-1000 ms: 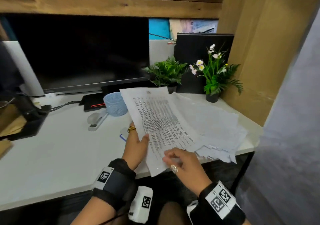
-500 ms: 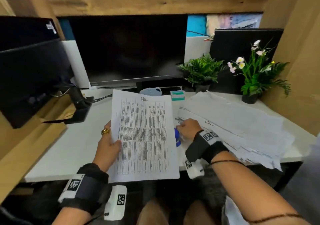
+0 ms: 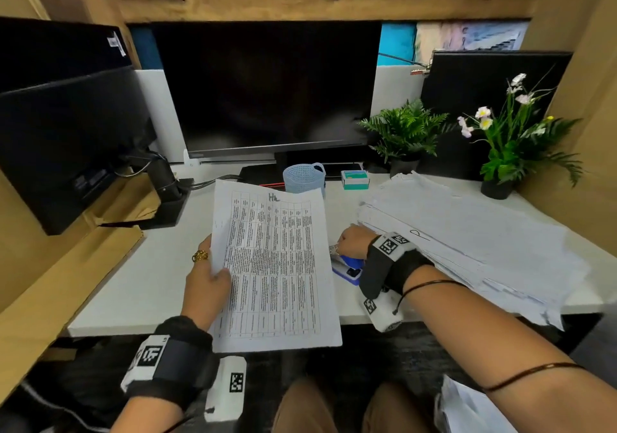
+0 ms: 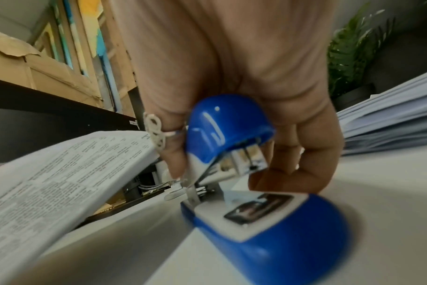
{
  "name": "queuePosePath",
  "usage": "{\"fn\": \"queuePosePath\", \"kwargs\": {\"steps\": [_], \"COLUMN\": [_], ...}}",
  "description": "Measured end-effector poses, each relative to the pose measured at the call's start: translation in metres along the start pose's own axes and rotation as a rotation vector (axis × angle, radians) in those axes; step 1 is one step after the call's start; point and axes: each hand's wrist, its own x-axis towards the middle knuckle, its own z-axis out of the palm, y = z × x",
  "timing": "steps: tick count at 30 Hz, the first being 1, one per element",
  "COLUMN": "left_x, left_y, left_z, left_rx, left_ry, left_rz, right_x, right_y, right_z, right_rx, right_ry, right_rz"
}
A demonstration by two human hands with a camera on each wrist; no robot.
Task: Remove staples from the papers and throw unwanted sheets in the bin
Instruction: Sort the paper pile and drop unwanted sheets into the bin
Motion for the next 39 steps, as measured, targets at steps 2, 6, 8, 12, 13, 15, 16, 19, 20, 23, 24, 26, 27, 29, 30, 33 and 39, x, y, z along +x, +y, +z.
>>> {"fn": "queuePosePath", "kwargs": {"steps": [2, 6, 8, 12, 13, 15, 16, 19, 20, 23, 24, 26, 27, 29, 30, 33, 39], "left_x": [-0.001, -0.003, -0.004, -0.002, -0.001, 0.001, 0.001, -0.001, -0.001, -0.001, -0.002, -0.002, 0.000, 0.006, 0.010, 0.019, 0.023], "left_y": [0.001, 0.007, 0.009, 0.009, 0.008, 0.006, 0.006, 0.009, 0.009, 0.018, 0.026, 0.045, 0.054, 0.070, 0.075, 0.087, 0.078], "left_z": [0.001, 0.006, 0.009, 0.015, 0.018, 0.024, 0.028, 0.037, 0.038, 0.040, 0.042, 0.047, 0.052, 0.064, 0.071, 0.088, 0.098], "left_rx": [-0.014, -0.058, -0.065, -0.089, -0.104, -0.135, -0.145, -0.106, -0.073, 0.142, 0.273, 0.508, 0.596, 0.808, 0.918, 1.073, 0.916], "left_ry": [0.008, 0.017, 0.012, 0.016, 0.020, 0.017, 0.005, -0.007, 0.003, 0.068, 0.091, 0.075, 0.028, -0.076, -0.116, -0.250, -0.390], "left_rz": [0.004, 0.039, 0.056, 0.071, 0.071, 0.066, 0.064, 0.061, 0.064, 0.082, 0.125, 0.270, 0.333, 0.415, 0.439, 0.448, 0.461], "right_x": [-0.007, -0.013, -0.013, -0.020, -0.025, -0.033, -0.034, -0.036, -0.037, -0.045, -0.048, -0.054, -0.056, -0.057, -0.057, -0.061, -0.061], "right_y": [0.002, 0.009, 0.018, 0.029, 0.028, 0.023, 0.021, 0.016, 0.017, 0.021, 0.024, 0.028, 0.029, 0.032, 0.035, 0.043, 0.062], "right_z": [0.003, 0.004, 0.000, -0.006, -0.006, -0.001, 0.004, 0.017, 0.020, 0.015, 0.011, 0.000, -0.004, -0.011, -0.013, -0.017, -0.008], "right_rx": [-0.047, 0.011, 0.284, 1.116, 1.237, 1.350, 1.359, 1.241, 1.196, 1.082, 1.015, 0.825, 0.733, 0.569, 0.499, 0.423, 0.792], "right_ry": [-0.016, -0.011, 0.062, 0.097, 0.056, -0.003, 0.005, 0.193, 0.242, 0.265, 0.242, 0.186, 0.162, 0.115, 0.090, 0.015, 0.156], "right_rz": [0.024, 0.087, 0.148, 0.103, 0.066, 0.061, 0.070, 0.091, 0.079, -0.012, -0.056, -0.131, -0.167, -0.217, -0.240, -0.324, -0.192]}}
